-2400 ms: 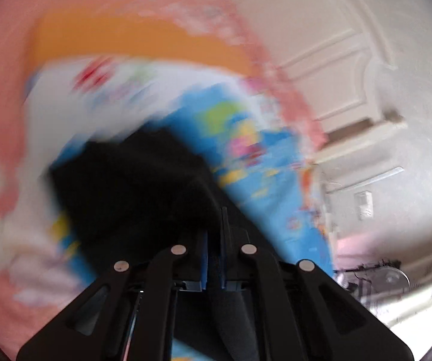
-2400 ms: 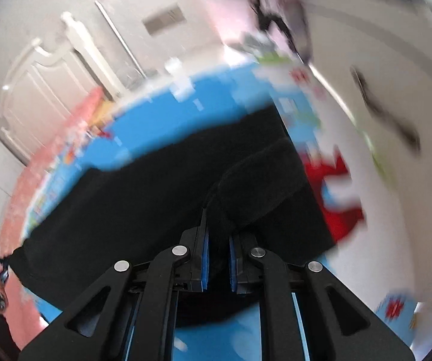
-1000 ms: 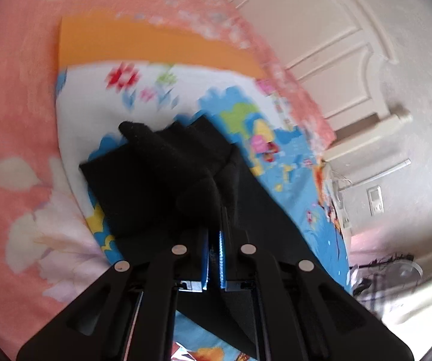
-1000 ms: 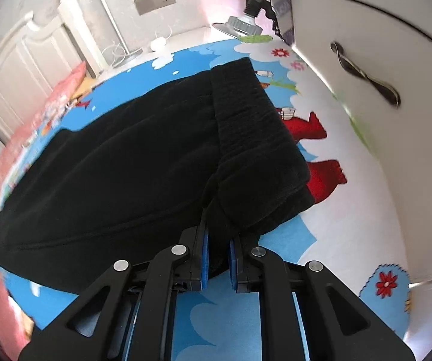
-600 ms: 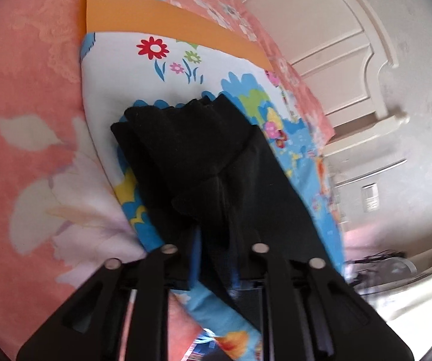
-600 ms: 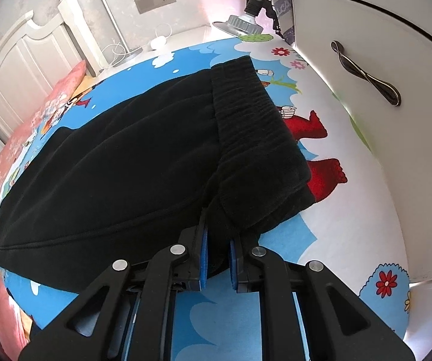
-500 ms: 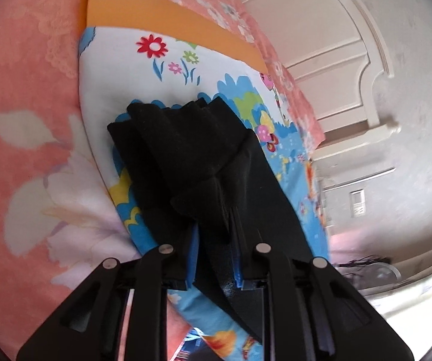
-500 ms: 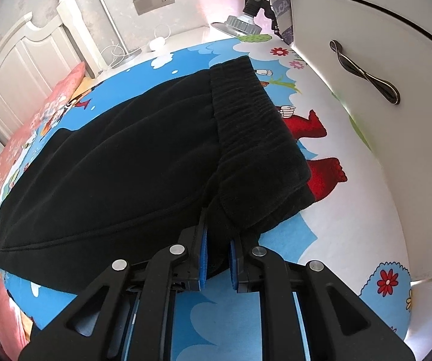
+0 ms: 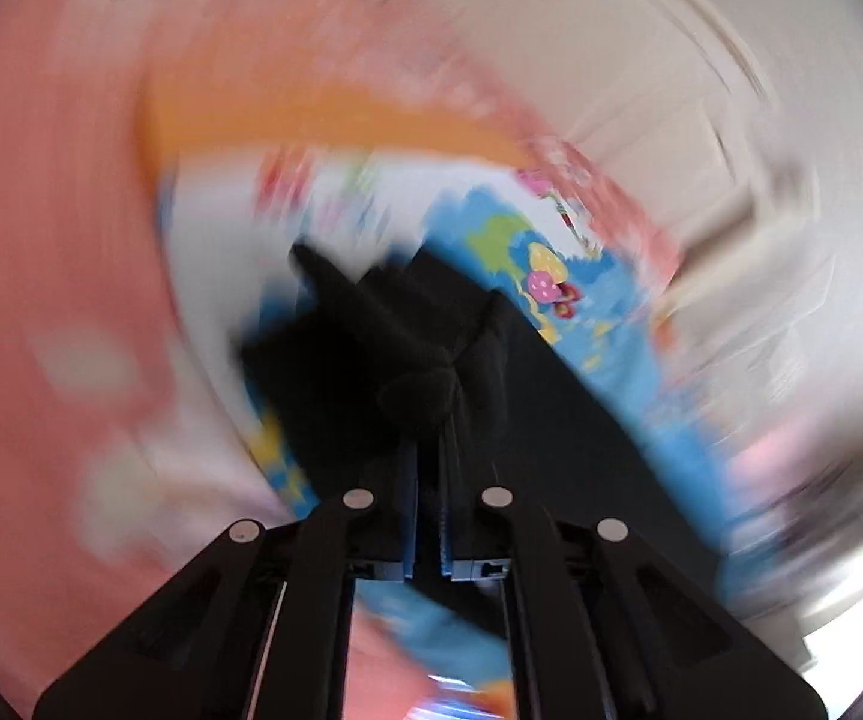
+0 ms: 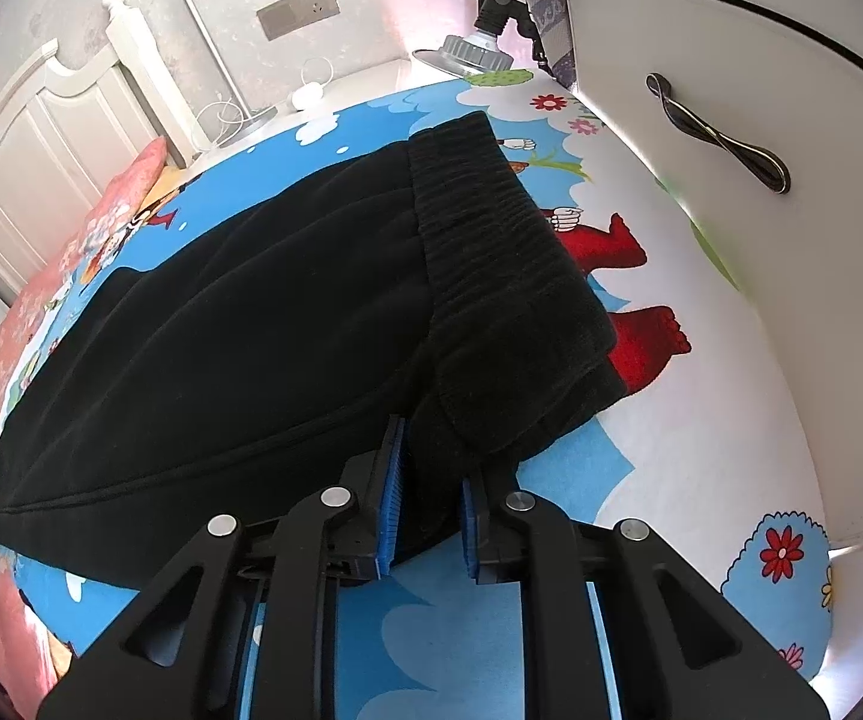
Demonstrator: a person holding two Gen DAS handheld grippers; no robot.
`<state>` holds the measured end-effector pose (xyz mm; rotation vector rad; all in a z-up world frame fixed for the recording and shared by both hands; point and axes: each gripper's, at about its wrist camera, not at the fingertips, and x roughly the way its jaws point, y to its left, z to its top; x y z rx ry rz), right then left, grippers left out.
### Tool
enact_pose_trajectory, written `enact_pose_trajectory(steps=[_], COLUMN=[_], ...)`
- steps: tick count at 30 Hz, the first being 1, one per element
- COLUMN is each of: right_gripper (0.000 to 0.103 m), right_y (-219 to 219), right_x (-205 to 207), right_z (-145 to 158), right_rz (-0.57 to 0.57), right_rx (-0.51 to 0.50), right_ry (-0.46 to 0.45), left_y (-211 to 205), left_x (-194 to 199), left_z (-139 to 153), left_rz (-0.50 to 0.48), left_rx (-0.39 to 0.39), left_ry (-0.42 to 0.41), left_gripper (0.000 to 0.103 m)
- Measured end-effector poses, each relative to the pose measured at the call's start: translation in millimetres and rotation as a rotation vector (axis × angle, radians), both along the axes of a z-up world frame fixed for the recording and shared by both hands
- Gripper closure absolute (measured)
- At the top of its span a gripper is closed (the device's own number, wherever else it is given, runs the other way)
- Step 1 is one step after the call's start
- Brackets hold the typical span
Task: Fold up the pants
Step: 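Open both tools to release the folded sweatpants on the bed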
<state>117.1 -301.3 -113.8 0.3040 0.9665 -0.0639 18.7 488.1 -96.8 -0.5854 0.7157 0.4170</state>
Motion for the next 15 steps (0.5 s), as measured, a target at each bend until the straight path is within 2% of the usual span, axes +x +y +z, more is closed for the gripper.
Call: enact_pose_trajectory(steps=[1, 2, 3, 4, 5, 6, 7, 8, 9, 11, 13, 15], right_gripper=[0.089, 0.089, 0.089, 0.089, 0.089, 0.089, 0.089, 0.089, 0.089, 0.088, 0.087, 0.082], right_y=[0, 0, 0, 0, 0, 0, -1, -2, -2, 0, 6, 14], right_x=[0, 0, 0, 0, 0, 0, 0, -1, -1, 0, -1, -2], right_z=[0, -1, -1, -1, -1, -1, -1, -2, -2, -1, 3, 8], right_rz=[-0.002, -0.004, -0.005, -0.005, -0.001, 0.004, 0.007, 0.006, 0.002, -0.008, -0.016, -0.024], right_rx=[0.0, 0.002, 0.004, 0.004, 0.003, 0.002, 0.006, 0.012, 0.017, 0.008, -0.038, -0.105], right_ry=[0.0, -0.001, -0.002, -0.001, 0.0, 0.0, -0.001, -0.002, -0.002, 0.004, 0.02, 0.041], left_y=[-16, -18, -2, 11, 23, 31, 36, 38, 41, 41, 35, 16], left_x=[3, 4, 1, -3, -11, -22, -29, -33, -37, -40, -33, -17], left_z=[4, -1, -17, -29, -38, -42, -41, -38, -31, -18, -6, 10], left_rz=[-0.016, 0.002, 0.058, 0.1, 0.147, 0.179, 0.189, 0.206, 0.261, 0.284, 0.237, 0.145], left_rx=[0.118, 0.115, -0.01, -0.103, -0.163, -0.204, -0.211, -0.187, -0.111, -0.053, -0.01, 0.111], left_ry=[0.039, 0.072, 0.101, 0.11, 0.111, 0.072, 0.046, 0.048, 0.078, 0.049, 0.017, 0.006], left_gripper=[0.098, 0.095, 0.084, 0.078, 0.059, 0.051, 0.051, 0.051, 0.052, 0.052, 0.052, 0.05])
